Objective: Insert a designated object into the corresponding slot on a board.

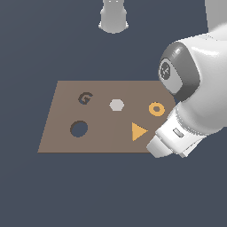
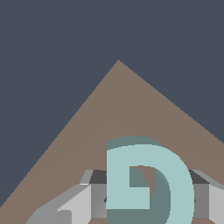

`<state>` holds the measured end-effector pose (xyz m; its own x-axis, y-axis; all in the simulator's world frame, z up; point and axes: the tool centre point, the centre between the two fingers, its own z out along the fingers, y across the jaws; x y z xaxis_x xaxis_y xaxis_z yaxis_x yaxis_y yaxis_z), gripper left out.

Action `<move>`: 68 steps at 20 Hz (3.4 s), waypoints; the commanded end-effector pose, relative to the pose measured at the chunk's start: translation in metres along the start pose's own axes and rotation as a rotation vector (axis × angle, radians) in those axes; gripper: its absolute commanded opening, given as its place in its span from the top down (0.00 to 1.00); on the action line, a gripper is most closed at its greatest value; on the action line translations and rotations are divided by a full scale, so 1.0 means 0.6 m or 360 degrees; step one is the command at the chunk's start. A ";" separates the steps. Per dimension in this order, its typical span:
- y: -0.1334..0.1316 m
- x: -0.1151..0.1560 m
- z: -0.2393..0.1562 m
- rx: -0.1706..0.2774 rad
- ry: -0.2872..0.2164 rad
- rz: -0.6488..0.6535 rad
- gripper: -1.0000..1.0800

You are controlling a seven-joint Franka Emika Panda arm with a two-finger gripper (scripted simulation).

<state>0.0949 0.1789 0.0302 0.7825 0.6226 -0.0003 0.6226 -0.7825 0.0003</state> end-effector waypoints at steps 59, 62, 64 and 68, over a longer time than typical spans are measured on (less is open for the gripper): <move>0.220 -0.511 -0.013 0.0000 -0.0003 0.1867 1.00; 0.220 -0.510 -0.002 0.0001 -0.0003 0.1865 1.00; 0.220 -0.510 0.000 0.0001 -0.0003 0.1865 1.00; 0.220 -0.510 0.000 0.0001 -0.0003 0.1865 0.04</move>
<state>-0.0625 -0.1147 0.0302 0.8778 -0.4791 -0.0020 -0.4791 -0.8778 0.0009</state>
